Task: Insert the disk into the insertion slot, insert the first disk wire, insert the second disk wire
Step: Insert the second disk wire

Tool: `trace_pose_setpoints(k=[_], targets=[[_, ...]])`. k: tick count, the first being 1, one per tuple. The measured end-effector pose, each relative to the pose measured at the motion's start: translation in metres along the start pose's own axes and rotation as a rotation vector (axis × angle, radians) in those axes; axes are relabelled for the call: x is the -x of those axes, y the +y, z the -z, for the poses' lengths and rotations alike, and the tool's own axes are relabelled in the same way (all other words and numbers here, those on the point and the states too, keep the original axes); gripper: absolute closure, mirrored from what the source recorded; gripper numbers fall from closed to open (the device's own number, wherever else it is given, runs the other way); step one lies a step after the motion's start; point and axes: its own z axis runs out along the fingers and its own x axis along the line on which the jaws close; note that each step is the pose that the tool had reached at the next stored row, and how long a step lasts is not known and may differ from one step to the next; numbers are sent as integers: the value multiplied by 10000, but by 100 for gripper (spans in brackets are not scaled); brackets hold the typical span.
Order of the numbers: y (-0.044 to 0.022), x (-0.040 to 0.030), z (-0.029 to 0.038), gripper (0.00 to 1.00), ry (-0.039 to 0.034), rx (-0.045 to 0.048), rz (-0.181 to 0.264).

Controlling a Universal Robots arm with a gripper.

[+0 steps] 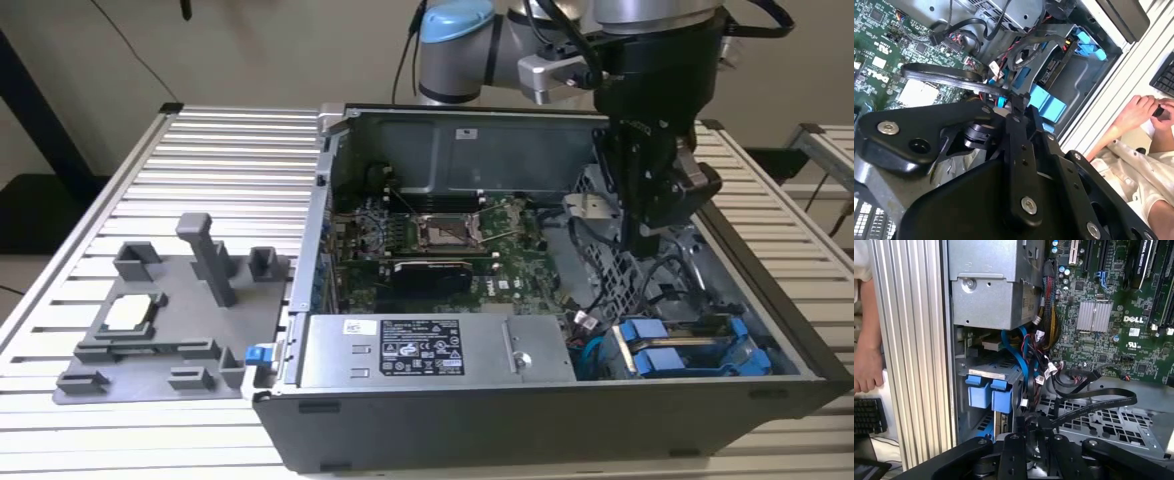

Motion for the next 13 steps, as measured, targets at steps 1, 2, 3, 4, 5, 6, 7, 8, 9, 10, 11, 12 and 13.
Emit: trace_pose_setpoints(k=[1,2,3,4,5,6,7,8,9,10,11,12,13], targets=[[0,0,0,77,-1,0,0],[0,0,0,84,-1,0,0],[0,0,0,84,0,0,0],[0,0,0,84,0,0,0],[0,0,0,84,0,0,0],[0,0,0,84,0,0,0],[0,0,0,84,-1,0,0],[0,0,0,84,-1,0,0],[0,0,0,84,0,0,0],[0,-1,0,84,0,0,0],[0,-1,-1,84,-1,0,0],[1,-4,-1,84,-2,0,-1],[1,-8,-2,84,-5,0,0]])
